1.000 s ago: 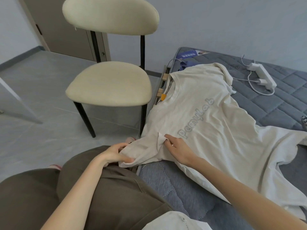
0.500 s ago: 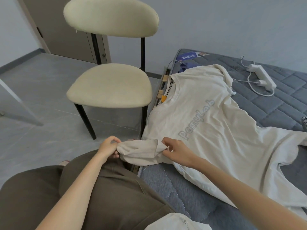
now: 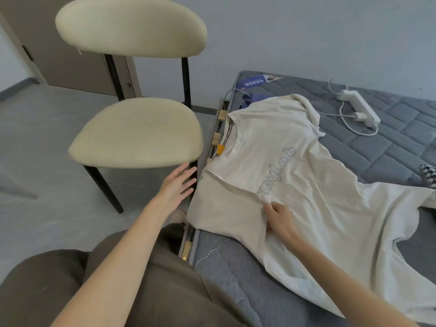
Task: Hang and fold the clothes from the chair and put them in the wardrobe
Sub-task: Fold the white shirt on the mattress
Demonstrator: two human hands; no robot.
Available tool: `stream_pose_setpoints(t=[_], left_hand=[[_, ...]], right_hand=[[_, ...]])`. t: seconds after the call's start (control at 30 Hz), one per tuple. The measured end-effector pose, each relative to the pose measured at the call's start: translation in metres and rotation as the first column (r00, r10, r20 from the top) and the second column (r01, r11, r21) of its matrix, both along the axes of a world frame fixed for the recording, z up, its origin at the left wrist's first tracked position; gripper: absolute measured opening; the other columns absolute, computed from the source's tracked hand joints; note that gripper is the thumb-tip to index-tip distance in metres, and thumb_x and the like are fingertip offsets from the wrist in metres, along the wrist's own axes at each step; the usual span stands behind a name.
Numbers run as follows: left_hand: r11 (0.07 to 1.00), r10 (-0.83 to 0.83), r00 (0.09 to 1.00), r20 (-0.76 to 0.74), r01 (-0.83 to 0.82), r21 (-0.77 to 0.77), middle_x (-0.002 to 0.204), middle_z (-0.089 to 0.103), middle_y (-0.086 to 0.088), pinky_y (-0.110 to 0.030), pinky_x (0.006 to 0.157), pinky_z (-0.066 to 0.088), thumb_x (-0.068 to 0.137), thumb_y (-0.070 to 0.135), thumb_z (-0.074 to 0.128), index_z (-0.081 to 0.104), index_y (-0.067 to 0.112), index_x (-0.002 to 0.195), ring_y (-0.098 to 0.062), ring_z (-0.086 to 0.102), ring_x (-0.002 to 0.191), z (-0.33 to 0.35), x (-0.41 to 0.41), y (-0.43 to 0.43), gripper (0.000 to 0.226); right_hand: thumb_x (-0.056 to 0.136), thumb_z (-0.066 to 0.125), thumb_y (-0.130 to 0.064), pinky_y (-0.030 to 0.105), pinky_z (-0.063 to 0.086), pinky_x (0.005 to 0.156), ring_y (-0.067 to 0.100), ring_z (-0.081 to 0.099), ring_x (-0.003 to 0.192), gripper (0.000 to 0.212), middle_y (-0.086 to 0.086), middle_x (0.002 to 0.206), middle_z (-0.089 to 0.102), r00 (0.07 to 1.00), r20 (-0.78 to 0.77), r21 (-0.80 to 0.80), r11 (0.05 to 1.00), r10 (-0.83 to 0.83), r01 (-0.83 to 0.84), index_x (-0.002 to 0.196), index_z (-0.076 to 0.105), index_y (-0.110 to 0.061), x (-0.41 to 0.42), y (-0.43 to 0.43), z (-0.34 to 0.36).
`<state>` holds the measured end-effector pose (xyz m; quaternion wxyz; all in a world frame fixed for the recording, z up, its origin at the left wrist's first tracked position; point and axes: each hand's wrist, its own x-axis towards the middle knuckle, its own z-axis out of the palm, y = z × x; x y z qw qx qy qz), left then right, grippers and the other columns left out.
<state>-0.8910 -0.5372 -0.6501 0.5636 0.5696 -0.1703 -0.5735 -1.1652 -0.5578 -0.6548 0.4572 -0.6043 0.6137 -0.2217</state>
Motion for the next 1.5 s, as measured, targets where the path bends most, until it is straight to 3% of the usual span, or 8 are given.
stream_pose_setpoints(t=[0.17, 0.4, 0.6, 0.77, 0.87, 1.0, 1.2, 1.5], left_hand=[[0.997, -0.007, 0.930, 0.368, -0.021, 0.071, 0.151, 0.035, 0.000, -0.027, 0.103, 0.032, 0.100, 0.017, 0.047, 0.038, 0.021, 0.145, -0.015, 0.034, 0.137, -0.042, -0.026, 0.007, 0.046], [0.945, -0.204, 0.939, 0.276, 0.115, 0.307, 0.128, 0.058, -0.004, -0.031, 0.097, 0.041, 0.095, 0.054, 0.044, 0.057, 0.011, 0.125, -0.021, 0.054, 0.117, -0.063, -0.025, 0.014, 0.054], [0.926, -0.184, 0.946, 0.267, 0.075, 0.371, 0.121, 0.057, -0.002, -0.039, 0.101, 0.042, 0.094, 0.046, 0.053, 0.058, 0.013, 0.113, -0.021, 0.052, 0.113, -0.071, -0.019, 0.018, 0.038], [0.985, -0.012, 0.932, 0.361, -0.050, 0.162, 0.081, 0.053, 0.000, -0.022, 0.061, 0.035, 0.097, 0.037, 0.051, 0.050, 0.012, 0.079, -0.013, 0.048, 0.073, -0.065, -0.014, 0.021, 0.031], [0.991, -0.102, 0.819, 0.565, 0.035, 0.127, 0.073, 0.047, -0.001, -0.028, 0.065, 0.030, 0.098, 0.037, 0.049, 0.044, 0.011, 0.073, -0.017, 0.044, 0.073, -0.070, -0.008, 0.027, 0.036], [0.922, -0.386, 0.407, 0.828, 0.176, 0.344, 0.067, 0.049, 0.004, -0.032, 0.065, 0.031, 0.100, 0.044, 0.037, 0.037, 0.020, 0.066, -0.018, 0.048, 0.070, -0.077, -0.004, 0.040, 0.042], [0.961, -0.276, 0.327, 0.904, 0.083, 0.264, 0.065, 0.051, -0.001, -0.034, 0.059, 0.033, 0.100, 0.046, 0.034, 0.043, 0.011, 0.067, -0.025, 0.051, 0.069, -0.064, -0.001, 0.051, 0.049], [0.976, -0.217, 0.094, 0.972, 0.011, 0.217, 0.065, 0.055, 0.000, -0.030, 0.056, 0.034, 0.097, 0.047, 0.041, 0.041, 0.021, 0.057, -0.023, 0.052, 0.065, -0.046, 0.006, 0.070, 0.048]], right_hand=[[0.096, 0.043, -0.021, 0.022, 0.050, 0.047, 0.023, 0.064, 0.053, 0.037, 0.016, 0.064, 0.067, 0.998, -0.023, 0.107, 0.992, -0.057, 0.059, 0.078, 0.063, 0.006, -0.005, -0.001, -0.002], [0.081, 0.071, -0.045, 0.027, 0.058, 0.064, 0.019, 0.072, 0.067, 0.039, 0.005, 0.072, 0.074, 0.992, -0.030, 0.255, 0.960, 0.124, -0.112, 0.082, 0.073, -0.006, -0.008, -0.001, -0.005], [0.082, 0.076, -0.024, 0.021, 0.056, 0.063, 0.012, 0.066, 0.062, 0.022, 0.009, 0.074, 0.071, 0.983, 0.082, 0.397, 0.899, 0.166, -0.186, 0.069, 0.068, -0.008, -0.013, 0.010, -0.001], [0.081, 0.077, -0.024, 0.023, 0.058, 0.067, 0.010, 0.064, 0.059, 0.028, 0.007, 0.066, 0.065, 0.973, 0.088, 0.444, 0.866, 0.211, -0.228, 0.067, 0.059, -0.008, -0.021, 0.014, 0.001], [0.080, 0.078, -0.025, 0.023, 0.056, 0.068, 0.010, 0.062, 0.057, 0.034, 0.009, 0.067, 0.067, 0.957, 0.066, 0.465, 0.840, 0.281, -0.279, 0.060, 0.054, -0.013, -0.024, 0.018, 0.006], [0.083, 0.074, -0.034, 0.025, 0.040, 0.059, 0.017, 0.051, 0.060, 0.041, 0.009, 0.067, 0.064, 0.927, -0.030, 0.462, 0.828, 0.374, -0.319, 0.049, 0.053, -0.023, -0.028, 0.022, 0.011], [0.098, 0.053, -0.029, 0.019, 0.036, 0.056, 0.009, 0.044, 0.053, 0.039, -0.013, 0.050, 0.057, 0.906, -0.061, 0.467, 0.814, 0.418, -0.344, 0.061, 0.047, -0.018, -0.025, 0.029, 0.024], [0.096, 0.038, -0.014, 0.018, 0.038, 0.051, 0.011, 0.055, 0.051, 0.025, -0.005, 0.065, 0.069, 0.801, -0.120, 0.615, 0.677, 0.587, -0.404, 0.083, 0.058, -0.010, -0.007, 0.047, 0.026]])
